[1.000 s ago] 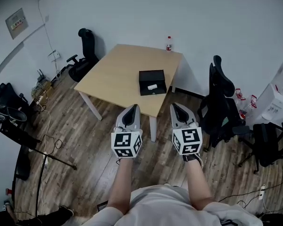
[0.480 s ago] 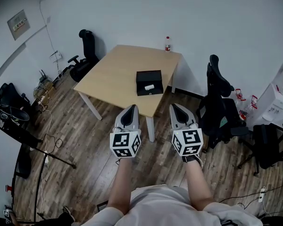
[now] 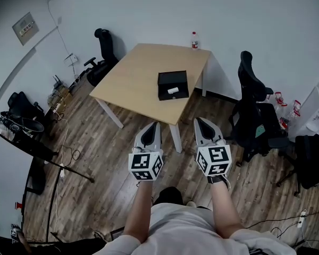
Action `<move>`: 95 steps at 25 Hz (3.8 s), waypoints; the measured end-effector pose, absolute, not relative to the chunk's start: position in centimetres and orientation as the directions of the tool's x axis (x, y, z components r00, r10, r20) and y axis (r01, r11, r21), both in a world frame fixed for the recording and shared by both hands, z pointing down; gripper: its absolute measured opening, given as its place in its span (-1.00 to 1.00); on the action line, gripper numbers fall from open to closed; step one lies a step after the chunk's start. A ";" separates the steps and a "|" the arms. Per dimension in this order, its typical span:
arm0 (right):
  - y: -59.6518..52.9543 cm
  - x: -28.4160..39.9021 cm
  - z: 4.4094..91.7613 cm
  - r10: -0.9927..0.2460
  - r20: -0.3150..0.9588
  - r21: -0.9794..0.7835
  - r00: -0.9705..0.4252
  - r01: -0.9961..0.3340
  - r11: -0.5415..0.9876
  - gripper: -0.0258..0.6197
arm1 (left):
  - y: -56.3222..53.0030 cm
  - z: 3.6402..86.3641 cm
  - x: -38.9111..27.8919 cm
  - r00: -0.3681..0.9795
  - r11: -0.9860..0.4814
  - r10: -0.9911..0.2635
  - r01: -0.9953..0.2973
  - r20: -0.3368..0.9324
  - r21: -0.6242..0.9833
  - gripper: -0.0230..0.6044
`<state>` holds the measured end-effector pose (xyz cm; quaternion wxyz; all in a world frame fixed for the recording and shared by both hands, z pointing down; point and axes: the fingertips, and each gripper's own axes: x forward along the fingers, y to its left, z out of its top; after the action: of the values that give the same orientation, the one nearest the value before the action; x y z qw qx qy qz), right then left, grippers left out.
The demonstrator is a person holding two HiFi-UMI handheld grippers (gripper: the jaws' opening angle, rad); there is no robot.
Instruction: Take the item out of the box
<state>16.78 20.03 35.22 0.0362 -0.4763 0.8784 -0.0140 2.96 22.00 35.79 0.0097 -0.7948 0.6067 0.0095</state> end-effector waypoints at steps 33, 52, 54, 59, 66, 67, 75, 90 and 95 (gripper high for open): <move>-12.0 2.6 36.8 -0.857 0.042 0.017 -0.514 -0.857 0.515 -0.88 | -12.1 37.5 -8.6 0.331 -0.332 -0.943 -0.943 -0.030 0.036 -0.91; -23.2 1.6 42.5 -0.878 0.138 0.024 -0.457 -0.885 0.465 -0.88 | -23.5 44.4 -10.2 0.383 -0.377 -0.922 -0.921 0.057 0.099 -0.91; -24.7 2.1 43.3 -0.877 0.165 0.038 -0.451 -0.886 0.462 -0.88 | -24.6 44.8 -9.7 0.386 -0.381 -0.921 -0.921 0.054 0.076 -0.91; -27.9 2.5 45.7 -0.865 0.236 0.073 -0.444 -0.879 0.471 -0.88 | -27.7 46.3 -9.9 0.371 -0.368 -0.924 -0.929 0.091 0.045 -0.91; -30.1 1.2 50.4 -0.802 0.366 0.062 -0.472 -0.848 0.527 -0.88 | -30.0 49.3 -10.4 0.366 -0.358 -0.919 -0.931 0.149 0.077 -0.91; -30.2 1.0 51.4 -0.788 0.391 0.058 -0.475 -0.842 0.536 -0.88 | -30.2 49.8 -10.5 0.360 -0.351 -0.918 -0.933 0.164 0.080 -0.91; -31.0 0.0 59.1 -0.675 0.563 0.010 -0.477 -0.812 0.583 -0.88 | -31.8 52.2 -10.3 0.389 -0.373 -0.904 -0.920 0.179 0.119 -0.91; -31.5 0.2 68.0 -0.450 0.754 -0.096 -0.479 -0.758 0.645 -0.85 | -34.7 55.4 -9.1 0.384 -0.362 -0.893 -0.923 0.233 0.132 -0.91; -31.2 -0.4 70.5 -0.366 0.796 -0.143 -0.482 -0.737 0.660 -0.46 | -35.0 56.1 -9.5 0.362 -0.340 -0.897 -0.932 0.253 0.128 -0.91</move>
<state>-0.44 -31.17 70.48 -0.3839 -0.3339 0.8263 -0.2415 -9.46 -34.98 56.10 -0.1255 -0.8155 0.5608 -0.0686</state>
